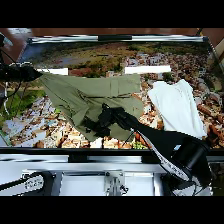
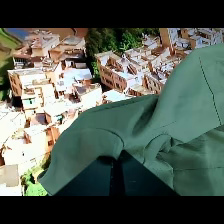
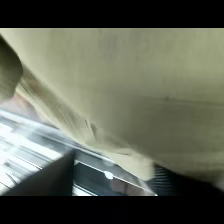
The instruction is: Fold the shirts.
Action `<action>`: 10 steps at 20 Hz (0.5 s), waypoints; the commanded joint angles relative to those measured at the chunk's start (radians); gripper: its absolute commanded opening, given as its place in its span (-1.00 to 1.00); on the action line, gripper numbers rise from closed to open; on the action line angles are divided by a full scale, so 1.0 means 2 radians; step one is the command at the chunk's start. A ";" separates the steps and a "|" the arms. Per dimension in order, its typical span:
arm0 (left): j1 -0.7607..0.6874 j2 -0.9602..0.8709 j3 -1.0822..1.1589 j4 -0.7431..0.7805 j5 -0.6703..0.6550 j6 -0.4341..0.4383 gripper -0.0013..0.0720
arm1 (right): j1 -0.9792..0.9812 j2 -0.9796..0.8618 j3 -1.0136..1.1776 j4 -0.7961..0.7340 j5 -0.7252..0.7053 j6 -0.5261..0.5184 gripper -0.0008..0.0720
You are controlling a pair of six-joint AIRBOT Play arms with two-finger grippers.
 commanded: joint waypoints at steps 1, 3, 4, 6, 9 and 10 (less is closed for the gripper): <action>0.000 0.000 0.000 0.000 0.000 0.000 -0.87 | 0.001 -0.002 0.000 -0.001 0.015 0.032 -0.42; 0.000 0.000 0.000 0.000 0.000 0.000 -0.87 | 0.000 -0.003 0.000 -0.004 0.021 0.030 -0.77; 0.000 0.000 0.000 0.000 0.000 0.000 -0.87 | -0.003 -0.003 0.000 -0.006 0.019 0.021 -0.77; 0.000 0.000 0.000 0.000 0.000 0.002 -0.87 | -0.007 0.004 0.000 -0.007 0.009 -0.025 -0.77; 0.000 0.000 0.000 0.000 0.003 0.002 -0.87 | -0.016 0.036 0.000 -0.063 -0.036 -0.070 -0.77; 0.000 0.000 0.000 0.000 0.002 0.002 -0.87 | -0.019 0.045 0.000 -0.092 -0.066 -0.085 -0.35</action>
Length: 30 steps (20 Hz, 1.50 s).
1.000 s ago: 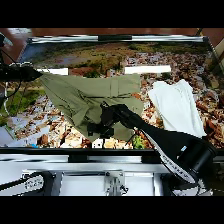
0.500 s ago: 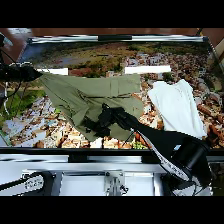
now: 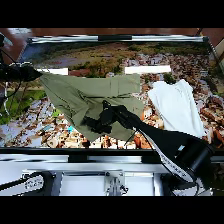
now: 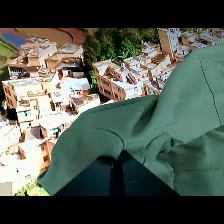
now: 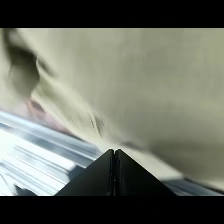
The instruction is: Fold the shirts.
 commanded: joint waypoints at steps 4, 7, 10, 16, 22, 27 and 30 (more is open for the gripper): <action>-0.001 0.000 0.000 0.000 0.000 -0.001 -0.87 | -0.005 0.011 0.000 -0.021 -0.120 -0.045 0.87; 0.000 0.000 0.000 0.000 0.000 -0.001 -0.87 | -0.006 -0.009 0.000 0.016 -0.050 -0.011 0.88; 0.000 0.000 0.000 0.000 0.001 0.000 -0.87 | -0.005 -0.020 0.000 0.015 0.001 0.036 0.88; 0.000 0.000 0.000 0.000 0.002 0.000 -0.87 | 0.001 -0.034 0.000 0.018 0.027 0.083 0.79; 0.000 0.000 0.002 0.000 0.002 0.000 -0.87 | 0.016 -0.020 0.000 0.019 0.024 0.054 -0.77; 0.006 0.014 0.054 -0.001 0.024 -0.012 -0.87 | -0.014 0.116 0.010 -0.039 0.003 -0.076 -0.77; 0.023 0.039 0.124 -0.004 0.034 -0.049 -0.87 | -0.066 0.228 0.066 -0.103 -0.047 -0.184 -0.77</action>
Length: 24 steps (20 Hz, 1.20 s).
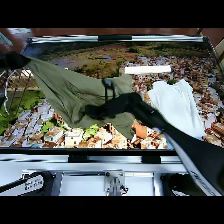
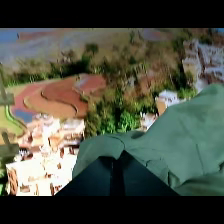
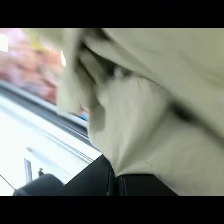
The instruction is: Fold the shirts.
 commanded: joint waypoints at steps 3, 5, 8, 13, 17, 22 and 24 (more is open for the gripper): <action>0.045 0.058 0.122 -0.002 0.047 -0.083 -0.87 | -0.092 0.187 0.127 -0.176 -0.044 -0.093 -0.77; 0.069 0.091 0.157 -0.002 0.066 -0.127 -0.87 | -0.125 0.231 0.186 -0.241 -0.021 -0.057 -0.77; 0.076 0.149 0.182 -0.026 0.106 -0.160 -0.87 | -0.153 0.263 0.250 -0.264 0.014 -0.051 -0.77; 0.076 0.235 0.182 -0.086 0.210 -0.147 -0.87 | -0.154 0.270 0.289 -0.273 0.044 -0.052 -0.77; 0.076 0.250 0.182 -0.059 0.118 -0.147 -0.87 | -0.154 0.270 0.289 -0.270 -0.012 -0.051 -0.77; 0.076 0.241 0.145 0.005 -0.048 -0.147 -0.87 | -0.154 0.250 0.278 -0.242 -0.277 -0.001 -0.77; 0.076 0.240 0.092 0.006 -0.102 -0.147 -0.87 | -0.154 0.239 0.219 -0.212 -0.366 0.014 -0.77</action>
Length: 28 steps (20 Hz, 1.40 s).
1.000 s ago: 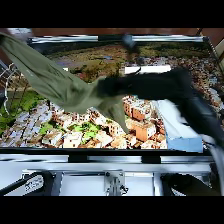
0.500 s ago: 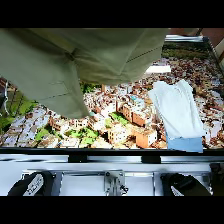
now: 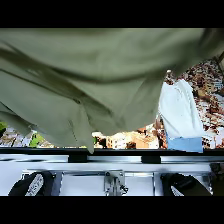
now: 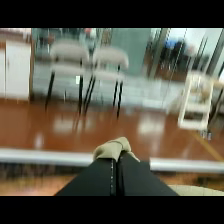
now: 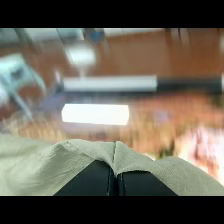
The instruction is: Fold the shirts.
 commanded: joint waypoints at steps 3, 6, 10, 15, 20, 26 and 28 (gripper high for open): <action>0.000 0.017 -0.154 0.019 -0.115 0.018 -0.87 | 0.000 -0.013 -0.152 0.091 -0.146 0.022 -0.77; 0.000 0.059 -0.176 0.019 -0.092 0.070 -0.87 | 0.000 -0.008 -0.152 0.077 -0.093 0.008 -0.77; 0.000 0.128 -0.125 0.015 0.042 0.065 -0.87 | 0.000 0.029 -0.067 0.089 0.072 -0.085 -0.77; 0.001 0.148 -0.003 0.021 0.017 0.010 -0.87 | 0.000 0.078 0.035 0.071 0.083 -0.065 -0.77; 0.001 0.141 0.009 0.088 -0.105 -0.028 -0.87 | 0.000 0.097 0.035 0.019 -0.087 0.028 -0.77; 0.000 0.127 -0.140 0.090 -0.141 -0.014 -0.87 | 0.000 0.032 -0.075 0.024 -0.208 0.068 -0.77; 0.000 0.106 -0.218 0.050 -0.122 0.020 -0.87 | 0.000 0.001 -0.129 0.005 -0.177 0.051 -0.77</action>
